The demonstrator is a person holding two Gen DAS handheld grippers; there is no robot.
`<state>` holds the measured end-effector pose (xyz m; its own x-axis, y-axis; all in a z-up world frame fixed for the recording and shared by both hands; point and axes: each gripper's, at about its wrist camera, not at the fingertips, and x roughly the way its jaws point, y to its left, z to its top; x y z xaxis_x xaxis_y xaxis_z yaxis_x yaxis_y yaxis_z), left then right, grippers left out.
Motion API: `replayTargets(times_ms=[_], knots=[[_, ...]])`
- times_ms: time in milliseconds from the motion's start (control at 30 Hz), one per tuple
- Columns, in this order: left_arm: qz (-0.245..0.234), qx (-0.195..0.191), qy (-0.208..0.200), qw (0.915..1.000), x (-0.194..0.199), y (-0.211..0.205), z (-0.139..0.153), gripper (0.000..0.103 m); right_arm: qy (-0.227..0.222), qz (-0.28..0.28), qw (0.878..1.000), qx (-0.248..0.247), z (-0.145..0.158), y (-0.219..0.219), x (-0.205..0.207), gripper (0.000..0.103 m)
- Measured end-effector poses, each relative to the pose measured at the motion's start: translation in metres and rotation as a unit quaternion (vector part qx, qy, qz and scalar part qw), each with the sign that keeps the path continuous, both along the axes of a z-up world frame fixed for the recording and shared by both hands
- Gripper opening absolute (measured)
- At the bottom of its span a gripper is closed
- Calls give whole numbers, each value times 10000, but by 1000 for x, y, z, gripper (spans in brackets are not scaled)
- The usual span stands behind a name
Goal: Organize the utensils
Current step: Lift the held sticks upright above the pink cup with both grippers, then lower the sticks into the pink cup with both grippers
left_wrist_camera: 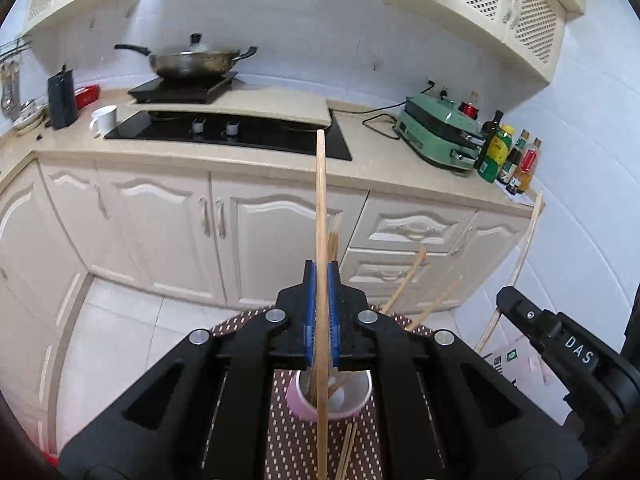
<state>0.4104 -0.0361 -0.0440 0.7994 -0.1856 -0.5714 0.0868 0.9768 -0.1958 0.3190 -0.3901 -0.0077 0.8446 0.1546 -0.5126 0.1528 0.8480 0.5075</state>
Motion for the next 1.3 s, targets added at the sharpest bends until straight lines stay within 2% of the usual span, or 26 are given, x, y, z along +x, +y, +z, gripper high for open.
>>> replayTargets(times_ms=[100, 200, 433, 733, 933, 1300], knots=[[-78, -55, -123, 9999, 11, -2, -4, 6, -272, -279, 9989, -248, -4, 6, 2, 5], [-152, -202, -203, 9995, 23, -2, -14, 6, -305, -294, 9989, -193, -17, 9, 11, 5], [-122, -138, -304, 9994, 48, -1, -43, 6, -419, -300, 9981, -345, -41, 20, 28, 5], [-152, -253, -467, 9985, 56, 0, -65, 6, -524, -103, 9952, -819, -54, 37, 28, 5], [-260, -233, -432, 9985, 51, -3, -80, 6, -465, -44, 9955, -828, -67, 41, 26, 5], [-407, -151, -122, 9990, 37, -1, -100, 7, -203, 70, 9968, -768, -82, 51, 21, 5]])
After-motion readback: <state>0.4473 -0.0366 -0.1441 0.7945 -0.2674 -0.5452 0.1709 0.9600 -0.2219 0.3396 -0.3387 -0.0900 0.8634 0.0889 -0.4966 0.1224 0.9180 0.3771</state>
